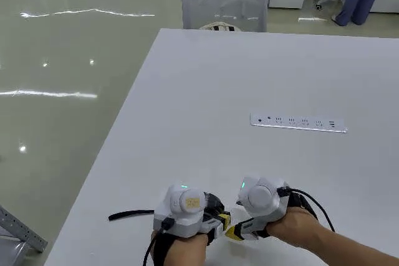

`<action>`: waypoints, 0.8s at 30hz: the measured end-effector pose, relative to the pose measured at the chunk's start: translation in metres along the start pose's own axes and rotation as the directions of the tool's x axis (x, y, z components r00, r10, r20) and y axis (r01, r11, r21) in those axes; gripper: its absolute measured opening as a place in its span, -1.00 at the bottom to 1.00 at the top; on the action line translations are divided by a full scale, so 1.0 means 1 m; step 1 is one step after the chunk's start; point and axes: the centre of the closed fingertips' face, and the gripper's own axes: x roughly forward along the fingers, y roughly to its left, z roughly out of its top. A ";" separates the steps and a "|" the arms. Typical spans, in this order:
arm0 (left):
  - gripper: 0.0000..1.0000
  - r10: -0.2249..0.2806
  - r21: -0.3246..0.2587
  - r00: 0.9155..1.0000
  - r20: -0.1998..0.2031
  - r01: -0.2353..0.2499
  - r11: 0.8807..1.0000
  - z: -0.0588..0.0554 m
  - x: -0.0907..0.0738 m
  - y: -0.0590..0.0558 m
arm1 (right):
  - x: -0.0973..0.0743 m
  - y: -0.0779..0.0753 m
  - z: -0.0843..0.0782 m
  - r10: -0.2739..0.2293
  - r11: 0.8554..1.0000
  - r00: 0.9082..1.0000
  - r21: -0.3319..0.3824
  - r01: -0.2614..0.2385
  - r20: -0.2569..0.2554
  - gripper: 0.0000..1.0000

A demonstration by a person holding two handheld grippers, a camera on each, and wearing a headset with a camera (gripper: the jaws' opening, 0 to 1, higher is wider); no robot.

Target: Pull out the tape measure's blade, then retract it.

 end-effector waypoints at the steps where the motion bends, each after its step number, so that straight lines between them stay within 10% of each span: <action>1: 0.60 -0.002 0.004 1.000 0.001 0.002 1.000 0.000 -0.001 0.000 | -0.001 0.000 0.000 -0.007 1.000 1.000 0.006 0.007 0.002 0.02; 24: 0.69 -0.020 0.070 1.000 0.024 0.018 0.997 -0.004 -0.023 0.006 | -0.040 0.005 -0.002 -0.144 0.964 0.984 0.239 0.116 0.102 0.21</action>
